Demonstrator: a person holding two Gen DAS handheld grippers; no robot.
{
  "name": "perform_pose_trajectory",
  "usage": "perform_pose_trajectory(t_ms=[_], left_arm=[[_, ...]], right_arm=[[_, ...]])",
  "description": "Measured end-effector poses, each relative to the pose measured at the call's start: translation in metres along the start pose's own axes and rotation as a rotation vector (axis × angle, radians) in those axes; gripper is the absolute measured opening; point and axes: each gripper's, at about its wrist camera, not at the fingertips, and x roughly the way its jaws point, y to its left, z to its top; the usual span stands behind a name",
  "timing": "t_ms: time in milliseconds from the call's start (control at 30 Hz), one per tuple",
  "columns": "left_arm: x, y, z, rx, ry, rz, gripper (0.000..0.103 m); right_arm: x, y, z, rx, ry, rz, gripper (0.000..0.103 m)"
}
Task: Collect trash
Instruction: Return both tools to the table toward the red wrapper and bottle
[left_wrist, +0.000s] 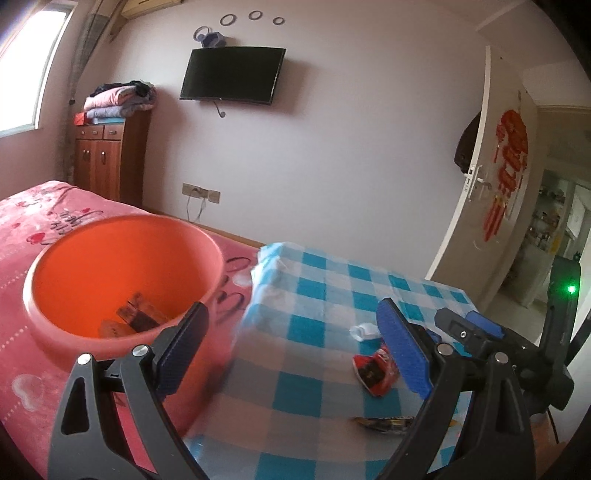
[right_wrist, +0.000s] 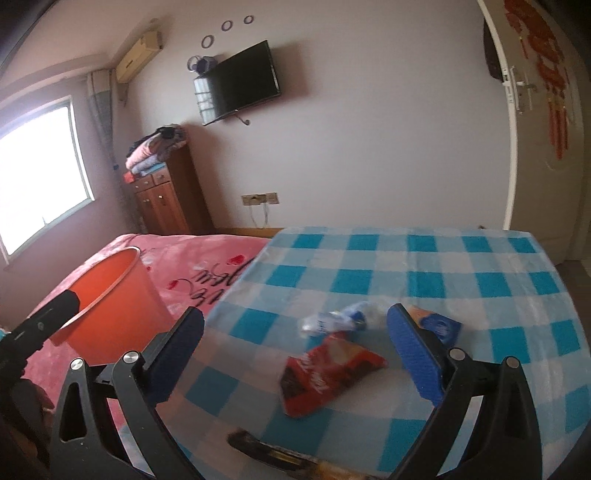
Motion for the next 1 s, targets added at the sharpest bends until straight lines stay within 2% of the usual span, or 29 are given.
perform_pose_trajectory(t_ms=[167,400,667,867,1000], left_arm=[[0.003,-0.015,-0.011,0.013,0.012,-0.015,0.092],[0.011,-0.032,-0.024,0.053,0.053,-0.013,0.093],[0.033,-0.054,-0.045,0.125,0.166,0.013,0.092],[0.051,-0.067,-0.06,0.124,0.259,0.009,0.092],[0.059,-0.08,-0.07,0.16,0.304,-0.002,0.092]], right_arm=[[-0.001,-0.015,-0.011,0.013,0.01,-0.049,0.098],[0.002,-0.039,-0.023,0.059,0.033,-0.071,0.098],[0.005,-0.063,-0.033,0.084,0.069,-0.11,0.098],[0.003,-0.078,-0.038,0.081,0.062,-0.152,0.098],[0.001,-0.092,-0.04,0.094,0.051,-0.172,0.098]])
